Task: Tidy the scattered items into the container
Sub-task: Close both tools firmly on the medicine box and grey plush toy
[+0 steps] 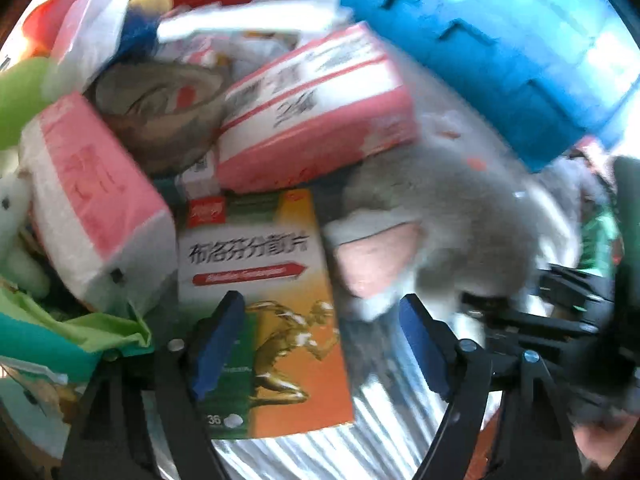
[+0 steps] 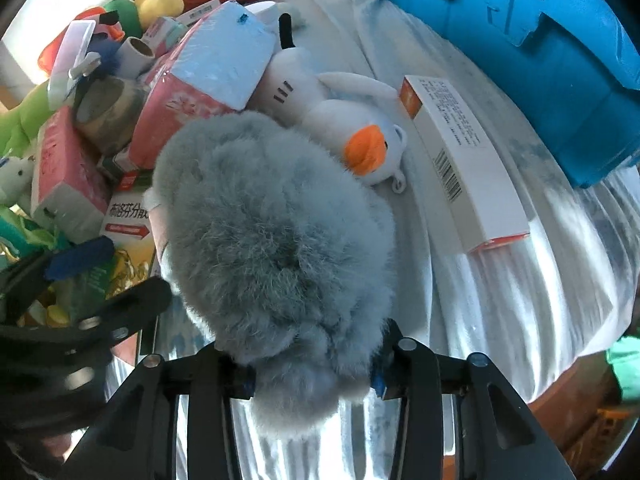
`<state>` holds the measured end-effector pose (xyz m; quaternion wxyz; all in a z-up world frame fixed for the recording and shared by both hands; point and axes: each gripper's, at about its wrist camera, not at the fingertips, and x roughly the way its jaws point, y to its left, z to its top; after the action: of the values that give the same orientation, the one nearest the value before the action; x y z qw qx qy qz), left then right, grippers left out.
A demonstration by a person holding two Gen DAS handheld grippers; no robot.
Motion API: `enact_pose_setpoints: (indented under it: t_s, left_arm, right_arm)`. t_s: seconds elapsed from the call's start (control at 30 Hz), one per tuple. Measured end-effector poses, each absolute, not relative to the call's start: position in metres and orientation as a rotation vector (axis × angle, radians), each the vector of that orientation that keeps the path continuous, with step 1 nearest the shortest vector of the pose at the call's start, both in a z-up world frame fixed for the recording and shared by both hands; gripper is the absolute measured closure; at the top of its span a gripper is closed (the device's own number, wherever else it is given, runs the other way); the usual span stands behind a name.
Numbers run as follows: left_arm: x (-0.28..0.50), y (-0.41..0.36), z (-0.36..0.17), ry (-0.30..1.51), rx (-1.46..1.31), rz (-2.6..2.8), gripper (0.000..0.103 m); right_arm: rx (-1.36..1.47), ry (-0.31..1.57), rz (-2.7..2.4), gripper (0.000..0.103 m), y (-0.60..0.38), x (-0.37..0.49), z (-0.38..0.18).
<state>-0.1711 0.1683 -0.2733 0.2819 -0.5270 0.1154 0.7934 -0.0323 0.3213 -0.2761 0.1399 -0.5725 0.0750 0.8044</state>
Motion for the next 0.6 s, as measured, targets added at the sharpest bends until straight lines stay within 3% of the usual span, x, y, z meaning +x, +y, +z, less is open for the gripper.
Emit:
enact_pose_setpoints:
  t_s: [0.17,0.23,0.3,0.43,0.5,0.6]
  left_arm:
    - [-0.175,0.160,-0.276,0.313,-1.411,2.284,0.024]
    - [-0.178,0.166,-0.279,0.351,-1.409,2.303,0.018]
    - [-0.180,0.173,-0.282,0.388,-1.420,2.294,0.007]
    - [-0.165,0.179,-0.281,0.386,-1.362,2.196,0.006]
    - [-0.153,0.186,-0.281,0.422,-1.333,2.148,0.007]
    - [-0.157,0.177,-0.275,0.373,-1.329,2.113,0.007]
  right_arm:
    - [-1.616,0.219,2.352,0.063,0.315,-0.025,-0.271]
    - [-1.616,0.201,2.348,0.062,0.313,-0.028,-0.274]
    - [-1.583,0.141,2.315,0.069,0.312,-0.030,-0.274]
    - [-1.541,0.230,2.254,0.073,0.326,-0.013,-0.267]
    - [-1.528,0.227,2.243,0.082,0.329,-0.002,-0.265]
    - [-1.523,0.280,2.235,0.081,0.331,0.011,-0.261]
